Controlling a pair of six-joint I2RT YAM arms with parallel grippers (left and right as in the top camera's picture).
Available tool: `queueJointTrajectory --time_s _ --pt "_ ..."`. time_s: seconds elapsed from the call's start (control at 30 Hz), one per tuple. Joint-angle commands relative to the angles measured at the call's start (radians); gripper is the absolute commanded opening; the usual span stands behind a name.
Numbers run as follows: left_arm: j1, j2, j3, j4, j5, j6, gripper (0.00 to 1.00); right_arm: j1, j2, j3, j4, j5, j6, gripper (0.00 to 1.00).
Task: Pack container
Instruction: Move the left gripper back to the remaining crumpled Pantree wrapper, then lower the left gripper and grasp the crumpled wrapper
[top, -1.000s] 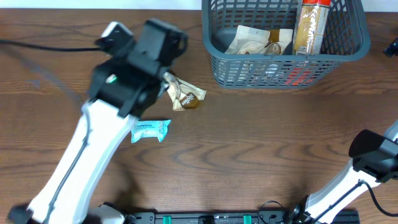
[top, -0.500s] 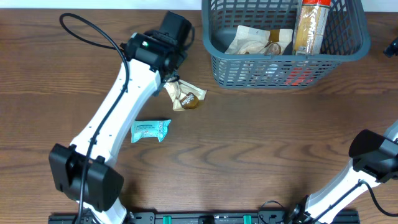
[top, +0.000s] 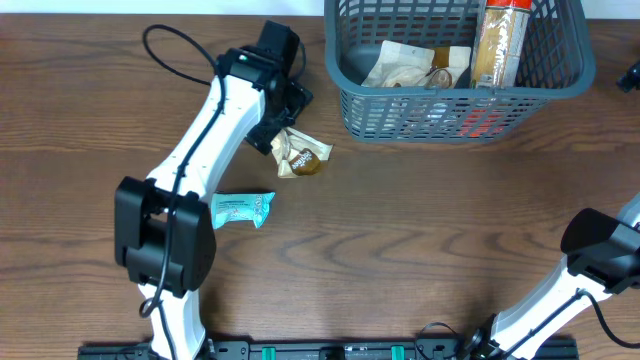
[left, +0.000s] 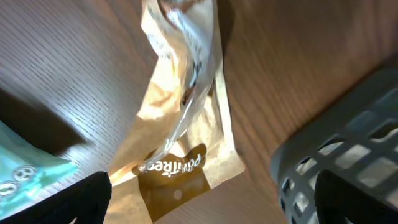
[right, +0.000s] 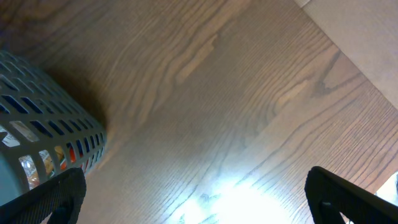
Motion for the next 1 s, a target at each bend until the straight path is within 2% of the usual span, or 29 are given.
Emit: queueJointTrajectory --time_s 0.0,0.97 --pt "0.001 0.014 -0.008 -0.001 0.033 0.016 0.93 -0.005 0.009 -0.004 -0.002 0.000 -0.009 0.99" --pt "0.002 0.192 -0.014 0.029 0.026 0.016 0.94 -0.005 0.009 -0.004 -0.002 0.000 -0.009 0.99"
